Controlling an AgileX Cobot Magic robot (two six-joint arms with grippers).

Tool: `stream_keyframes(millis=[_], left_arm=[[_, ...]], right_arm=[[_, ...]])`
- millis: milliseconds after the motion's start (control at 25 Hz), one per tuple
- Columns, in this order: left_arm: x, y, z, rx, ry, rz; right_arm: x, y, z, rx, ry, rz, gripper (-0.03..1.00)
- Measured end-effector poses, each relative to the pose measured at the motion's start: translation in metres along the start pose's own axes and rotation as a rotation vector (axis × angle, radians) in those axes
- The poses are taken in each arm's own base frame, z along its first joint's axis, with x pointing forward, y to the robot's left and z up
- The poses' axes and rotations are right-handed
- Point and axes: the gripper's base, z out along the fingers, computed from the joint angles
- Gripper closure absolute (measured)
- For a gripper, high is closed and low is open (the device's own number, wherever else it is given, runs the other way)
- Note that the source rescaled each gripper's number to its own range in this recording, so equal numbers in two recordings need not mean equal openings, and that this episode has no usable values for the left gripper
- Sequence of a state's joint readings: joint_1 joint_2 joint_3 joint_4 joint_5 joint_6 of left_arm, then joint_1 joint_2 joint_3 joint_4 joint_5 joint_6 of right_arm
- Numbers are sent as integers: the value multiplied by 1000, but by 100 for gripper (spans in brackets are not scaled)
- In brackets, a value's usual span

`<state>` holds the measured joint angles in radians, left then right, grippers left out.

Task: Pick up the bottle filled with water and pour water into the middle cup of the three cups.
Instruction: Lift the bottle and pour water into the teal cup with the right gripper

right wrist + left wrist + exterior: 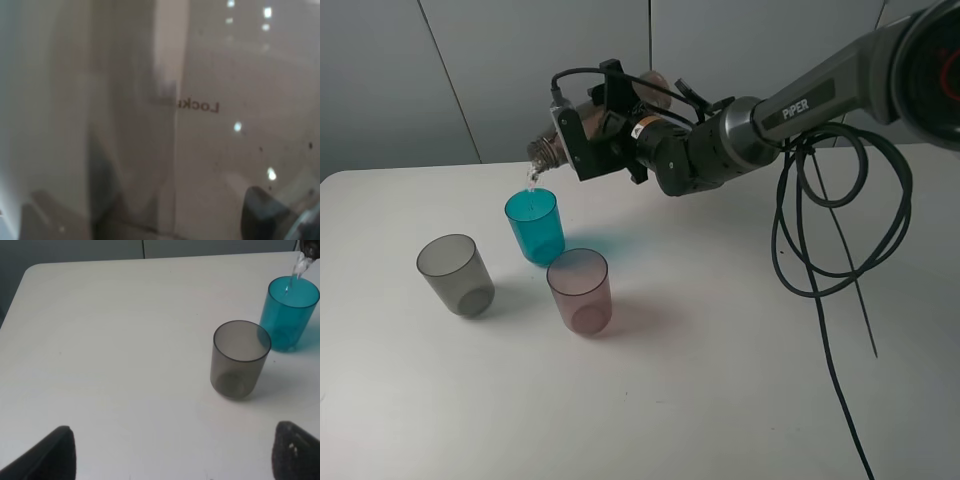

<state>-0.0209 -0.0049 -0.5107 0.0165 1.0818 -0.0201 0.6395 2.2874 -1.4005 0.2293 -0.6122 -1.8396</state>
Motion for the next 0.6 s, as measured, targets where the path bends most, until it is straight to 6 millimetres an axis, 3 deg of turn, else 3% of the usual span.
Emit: stream_keyframes(millis=[600], left_arm=[[0, 0, 0, 0, 0, 0]], right_arm=[[1, -5, 0, 55, 13, -112, 97]])
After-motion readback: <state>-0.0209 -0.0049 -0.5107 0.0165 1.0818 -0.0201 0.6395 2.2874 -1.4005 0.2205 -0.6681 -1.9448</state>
